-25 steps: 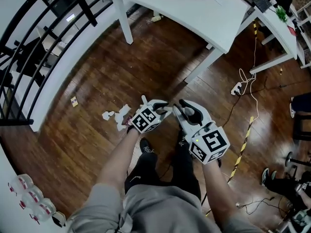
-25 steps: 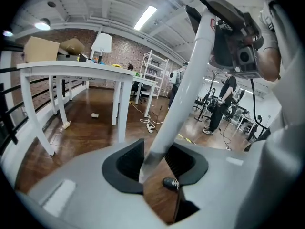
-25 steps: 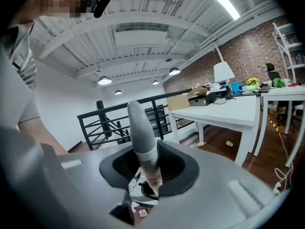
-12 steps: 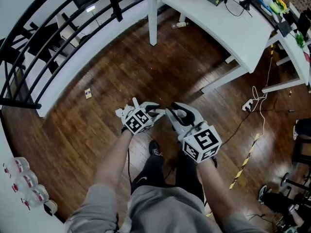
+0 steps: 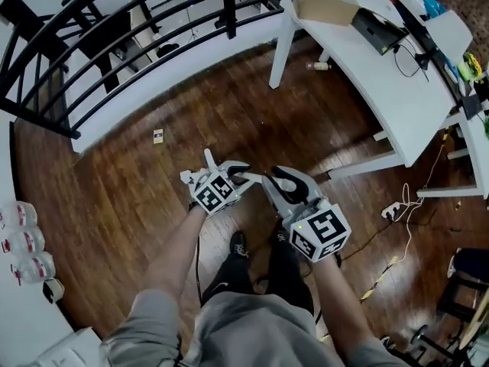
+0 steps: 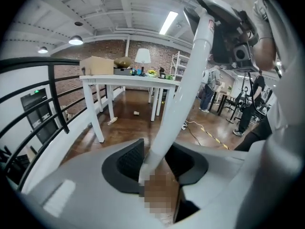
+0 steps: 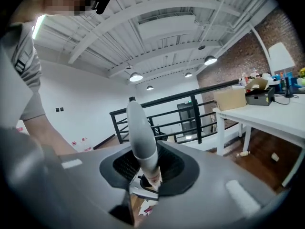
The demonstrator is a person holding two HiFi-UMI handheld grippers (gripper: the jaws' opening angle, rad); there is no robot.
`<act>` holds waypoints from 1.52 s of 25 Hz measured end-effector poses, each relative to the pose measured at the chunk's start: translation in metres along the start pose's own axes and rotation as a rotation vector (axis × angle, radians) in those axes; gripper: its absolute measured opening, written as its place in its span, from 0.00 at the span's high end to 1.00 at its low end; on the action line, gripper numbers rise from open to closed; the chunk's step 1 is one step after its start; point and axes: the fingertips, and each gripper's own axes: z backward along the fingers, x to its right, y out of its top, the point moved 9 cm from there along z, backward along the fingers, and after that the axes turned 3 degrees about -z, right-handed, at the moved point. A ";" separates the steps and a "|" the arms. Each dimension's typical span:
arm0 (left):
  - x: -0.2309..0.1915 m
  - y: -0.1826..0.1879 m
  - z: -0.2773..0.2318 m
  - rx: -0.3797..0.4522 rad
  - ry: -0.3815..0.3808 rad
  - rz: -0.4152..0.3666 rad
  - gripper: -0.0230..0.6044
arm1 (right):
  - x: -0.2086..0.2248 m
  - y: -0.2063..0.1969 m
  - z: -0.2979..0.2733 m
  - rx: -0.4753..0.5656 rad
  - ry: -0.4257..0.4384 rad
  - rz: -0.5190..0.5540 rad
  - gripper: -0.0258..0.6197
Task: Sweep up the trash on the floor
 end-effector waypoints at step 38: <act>-0.054 -0.155 0.148 0.147 1.037 0.983 0.77 | -0.110 0.023 -0.344 -0.563 1.273 0.391 0.83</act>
